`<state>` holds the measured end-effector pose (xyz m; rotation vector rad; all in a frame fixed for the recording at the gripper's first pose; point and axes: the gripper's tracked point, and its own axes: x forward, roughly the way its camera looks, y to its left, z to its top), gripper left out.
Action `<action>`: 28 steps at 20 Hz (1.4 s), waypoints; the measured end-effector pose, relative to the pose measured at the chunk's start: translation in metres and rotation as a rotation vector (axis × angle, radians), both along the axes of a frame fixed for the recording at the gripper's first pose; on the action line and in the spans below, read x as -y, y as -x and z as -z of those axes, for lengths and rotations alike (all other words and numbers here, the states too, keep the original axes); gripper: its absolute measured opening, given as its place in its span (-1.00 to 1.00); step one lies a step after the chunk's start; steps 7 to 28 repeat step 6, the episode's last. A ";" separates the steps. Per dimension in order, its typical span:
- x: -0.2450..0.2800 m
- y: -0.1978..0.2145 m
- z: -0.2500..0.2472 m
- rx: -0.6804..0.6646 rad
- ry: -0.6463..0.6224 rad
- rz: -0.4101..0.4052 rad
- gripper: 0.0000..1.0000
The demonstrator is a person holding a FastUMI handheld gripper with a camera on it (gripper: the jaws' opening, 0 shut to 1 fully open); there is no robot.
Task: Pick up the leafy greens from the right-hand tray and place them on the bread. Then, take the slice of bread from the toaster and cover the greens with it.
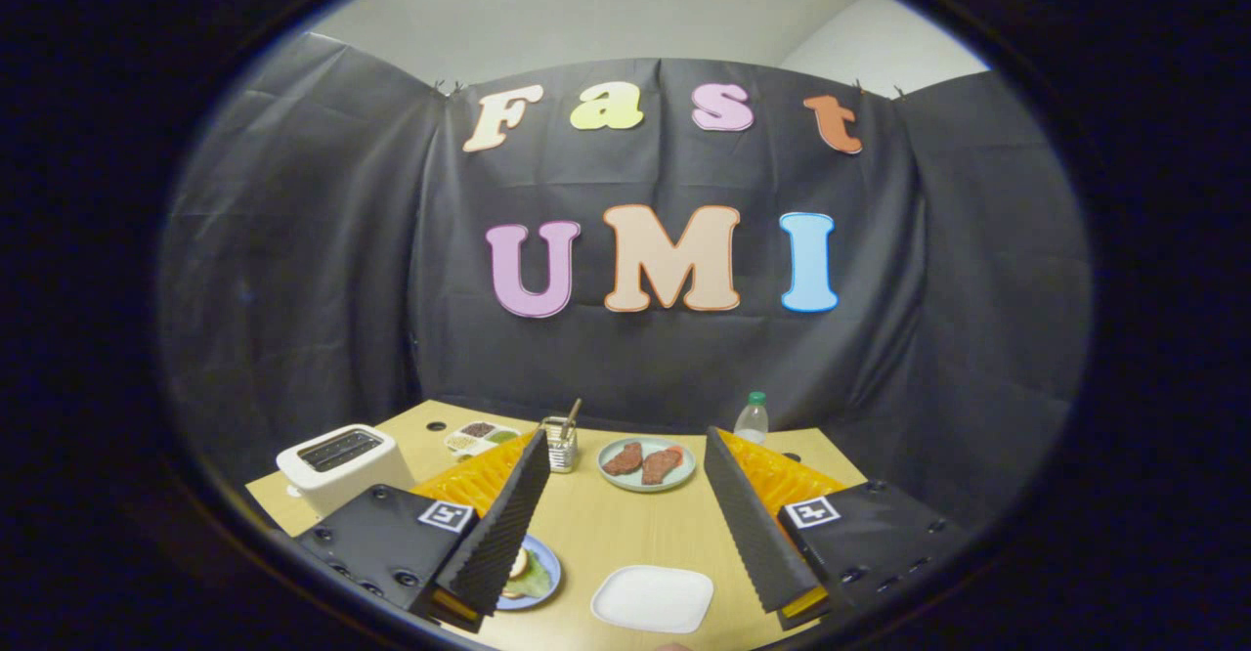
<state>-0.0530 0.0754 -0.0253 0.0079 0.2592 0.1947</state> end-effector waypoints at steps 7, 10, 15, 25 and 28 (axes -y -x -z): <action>0.018 -0.005 -0.025 0.066 0.000 0.043 0.97; 0.018 -0.005 -0.025 0.066 0.000 0.043 0.97; 0.018 -0.005 -0.025 0.066 0.000 0.043 0.97; 0.018 -0.005 -0.025 0.066 0.000 0.043 0.97; 0.018 -0.005 -0.025 0.066 0.000 0.043 0.97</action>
